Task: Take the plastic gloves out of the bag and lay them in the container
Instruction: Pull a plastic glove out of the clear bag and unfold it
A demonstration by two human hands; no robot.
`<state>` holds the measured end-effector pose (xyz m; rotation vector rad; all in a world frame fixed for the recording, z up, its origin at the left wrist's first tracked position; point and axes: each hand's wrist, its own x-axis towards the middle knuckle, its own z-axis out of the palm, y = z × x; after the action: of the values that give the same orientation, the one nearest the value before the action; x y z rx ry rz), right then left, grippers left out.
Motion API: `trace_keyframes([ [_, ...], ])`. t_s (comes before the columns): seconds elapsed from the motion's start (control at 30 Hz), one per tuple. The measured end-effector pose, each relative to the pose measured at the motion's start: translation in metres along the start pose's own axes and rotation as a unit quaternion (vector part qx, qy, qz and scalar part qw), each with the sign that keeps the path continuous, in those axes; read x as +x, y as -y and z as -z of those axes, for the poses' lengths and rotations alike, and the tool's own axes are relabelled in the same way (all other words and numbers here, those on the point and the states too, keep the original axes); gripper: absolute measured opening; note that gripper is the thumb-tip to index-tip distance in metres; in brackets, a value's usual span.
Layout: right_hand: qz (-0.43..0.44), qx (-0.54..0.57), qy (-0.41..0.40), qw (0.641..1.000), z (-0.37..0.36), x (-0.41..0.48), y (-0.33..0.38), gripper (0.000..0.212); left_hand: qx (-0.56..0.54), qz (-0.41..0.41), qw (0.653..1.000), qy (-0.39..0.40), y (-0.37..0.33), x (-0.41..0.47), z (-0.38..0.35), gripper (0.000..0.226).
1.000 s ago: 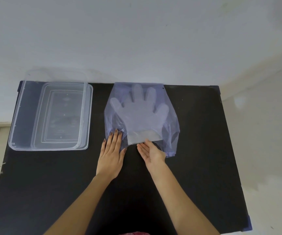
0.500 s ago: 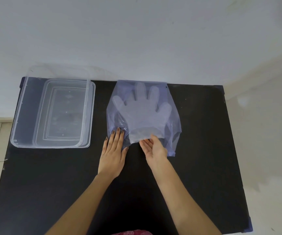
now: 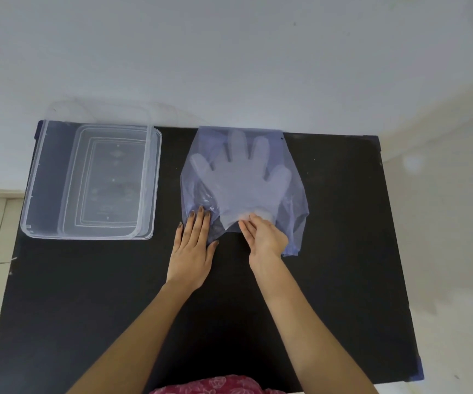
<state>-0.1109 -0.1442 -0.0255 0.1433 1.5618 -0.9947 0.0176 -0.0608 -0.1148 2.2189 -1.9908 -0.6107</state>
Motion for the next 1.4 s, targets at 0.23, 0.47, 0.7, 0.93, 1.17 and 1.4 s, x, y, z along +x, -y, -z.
trace_keyframes([
  [0.23, -0.028, -0.022, 0.007, 0.999, 0.031, -0.014, -0.013, 0.014, 0.017, 0.001, 1.0, 0.0, -0.003, 0.0, 0.001, 0.065],
  [0.47, -0.033, -0.027, 0.011, 0.999, 0.055, -0.021, -0.017, 0.011, -0.026, 0.006, 1.0, -0.015, -0.003, -0.002, 0.005, 0.066],
  [0.7, -0.024, -0.053, 0.039, 0.998, 0.058, -0.014, -0.007, 0.021, -0.335, 0.145, 0.916, -0.165, -0.056, -0.038, 0.052, 0.039],
  [0.93, -0.048, -0.125, 0.105, 0.985, 0.065, -0.012, 0.007, 0.018, -0.545, 0.307, 0.779, -0.043, -0.083, -0.021, 0.045, 0.021],
  [1.17, -0.057, -0.114, 0.122, 0.984, 0.076, -0.006, 0.028, 0.015, -0.578, 0.348, 0.736, -0.052, -0.092, -0.021, 0.043, 0.021],
  [1.4, -0.117, -0.04, 0.144, 0.982, 0.067, -0.009, 0.034, 0.015, -0.644, 0.384, 0.66, -0.059, -0.101, -0.02, 0.045, 0.027],
])
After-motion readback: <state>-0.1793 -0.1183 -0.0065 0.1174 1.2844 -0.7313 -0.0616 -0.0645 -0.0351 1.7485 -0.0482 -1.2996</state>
